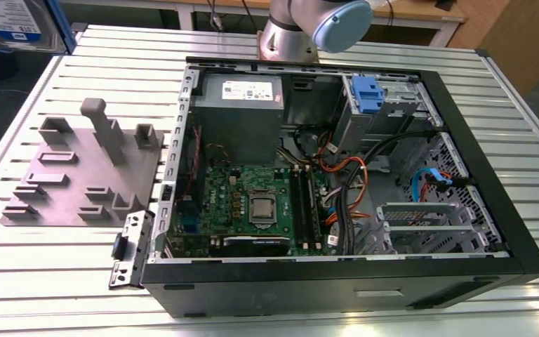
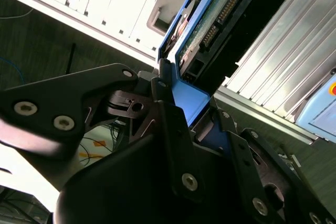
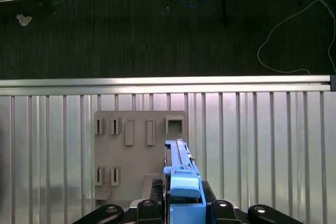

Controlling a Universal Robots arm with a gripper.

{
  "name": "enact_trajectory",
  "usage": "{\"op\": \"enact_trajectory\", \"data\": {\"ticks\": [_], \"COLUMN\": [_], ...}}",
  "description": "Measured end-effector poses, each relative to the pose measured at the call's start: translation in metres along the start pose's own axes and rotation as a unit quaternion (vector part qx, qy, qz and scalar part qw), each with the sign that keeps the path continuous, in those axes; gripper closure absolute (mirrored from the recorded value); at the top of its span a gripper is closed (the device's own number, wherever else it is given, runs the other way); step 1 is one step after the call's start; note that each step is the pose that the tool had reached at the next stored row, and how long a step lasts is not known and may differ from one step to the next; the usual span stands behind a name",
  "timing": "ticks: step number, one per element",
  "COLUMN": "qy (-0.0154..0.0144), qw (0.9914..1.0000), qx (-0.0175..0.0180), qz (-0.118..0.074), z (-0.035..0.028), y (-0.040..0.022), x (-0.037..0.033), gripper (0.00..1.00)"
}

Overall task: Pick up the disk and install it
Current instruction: 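Pick up the disk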

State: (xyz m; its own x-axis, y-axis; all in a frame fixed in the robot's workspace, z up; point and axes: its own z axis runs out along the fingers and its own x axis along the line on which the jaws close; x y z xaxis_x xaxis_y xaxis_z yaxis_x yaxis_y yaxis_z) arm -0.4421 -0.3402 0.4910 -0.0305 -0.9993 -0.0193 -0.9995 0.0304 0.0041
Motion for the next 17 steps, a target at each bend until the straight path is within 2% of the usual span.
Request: {"op": "enact_trajectory", "data": {"ticks": [17], "qy": [0.0], "qw": [1.0], "qx": [0.0], "qz": [0.0], "z": [0.0], "y": [-0.0048], "x": [-0.0002], "gripper": [0.63]}}
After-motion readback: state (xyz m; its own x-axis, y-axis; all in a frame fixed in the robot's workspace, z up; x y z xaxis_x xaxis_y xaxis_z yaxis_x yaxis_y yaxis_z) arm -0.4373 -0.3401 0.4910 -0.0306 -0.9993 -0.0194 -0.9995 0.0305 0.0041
